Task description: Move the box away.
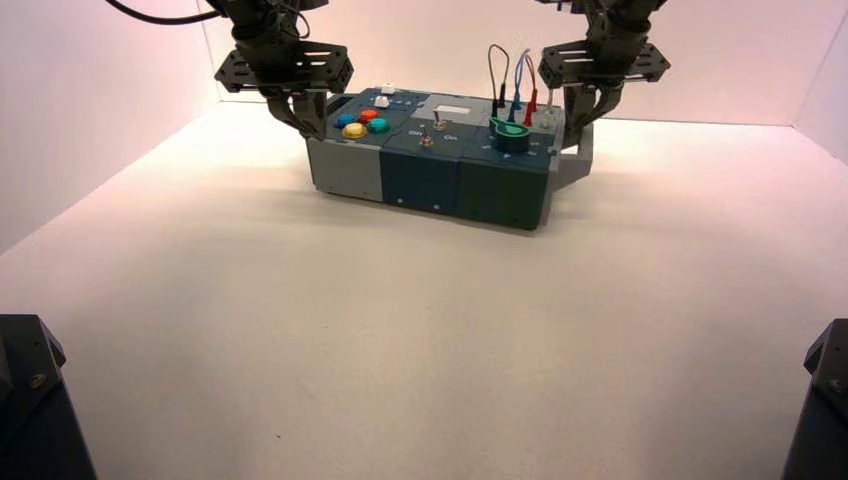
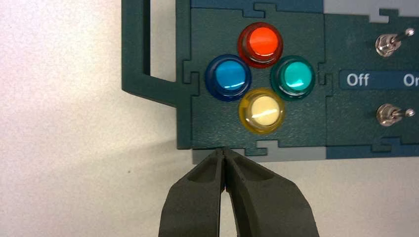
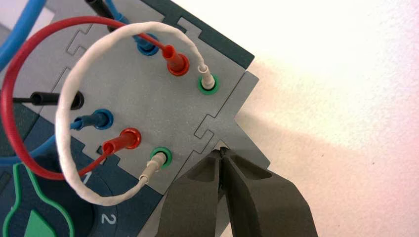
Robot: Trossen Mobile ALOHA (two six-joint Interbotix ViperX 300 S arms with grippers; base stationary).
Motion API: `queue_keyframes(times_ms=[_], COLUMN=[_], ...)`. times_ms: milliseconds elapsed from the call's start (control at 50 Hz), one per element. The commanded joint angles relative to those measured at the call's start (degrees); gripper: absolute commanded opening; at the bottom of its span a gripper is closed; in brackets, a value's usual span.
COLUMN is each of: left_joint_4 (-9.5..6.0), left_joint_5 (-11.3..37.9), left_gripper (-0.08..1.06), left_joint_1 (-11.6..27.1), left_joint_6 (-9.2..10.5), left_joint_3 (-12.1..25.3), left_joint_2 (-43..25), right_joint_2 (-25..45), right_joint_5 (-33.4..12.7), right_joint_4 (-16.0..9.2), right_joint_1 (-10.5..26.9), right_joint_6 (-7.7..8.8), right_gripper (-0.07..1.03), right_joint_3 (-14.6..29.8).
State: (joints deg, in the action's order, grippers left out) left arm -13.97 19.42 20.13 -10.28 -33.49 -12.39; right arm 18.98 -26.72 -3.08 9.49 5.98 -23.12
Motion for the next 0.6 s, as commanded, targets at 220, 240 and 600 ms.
queue_keyframes(times_ms=[220, 240, 600], left_joint_4=[0.18, 0.18, 0.18], left_joint_5=[-0.44, -0.44, -1.14], left_gripper=[-0.03, -0.03, -0.03], left_joint_1=[0.09, 0.09, 0.09], left_joint_6=[-0.44, -0.44, -0.44], left_joint_3=[0.88, 0.88, 0.53], left_joint_2=[1.93, 1.93, 2.55], right_joint_2=[-1.05, -1.32, -10.02], right_joint_5=[-0.62, -0.88, -2.90], right_joint_4=[0.62, 0.62, -0.53], right_joint_1=[-2.37, -2.29, 0.97], right_joint_6=[0.18, 0.18, 0.18], right_gripper=[-0.02, -0.02, -0.02], right_joint_3=[-0.35, -0.53, -8.44])
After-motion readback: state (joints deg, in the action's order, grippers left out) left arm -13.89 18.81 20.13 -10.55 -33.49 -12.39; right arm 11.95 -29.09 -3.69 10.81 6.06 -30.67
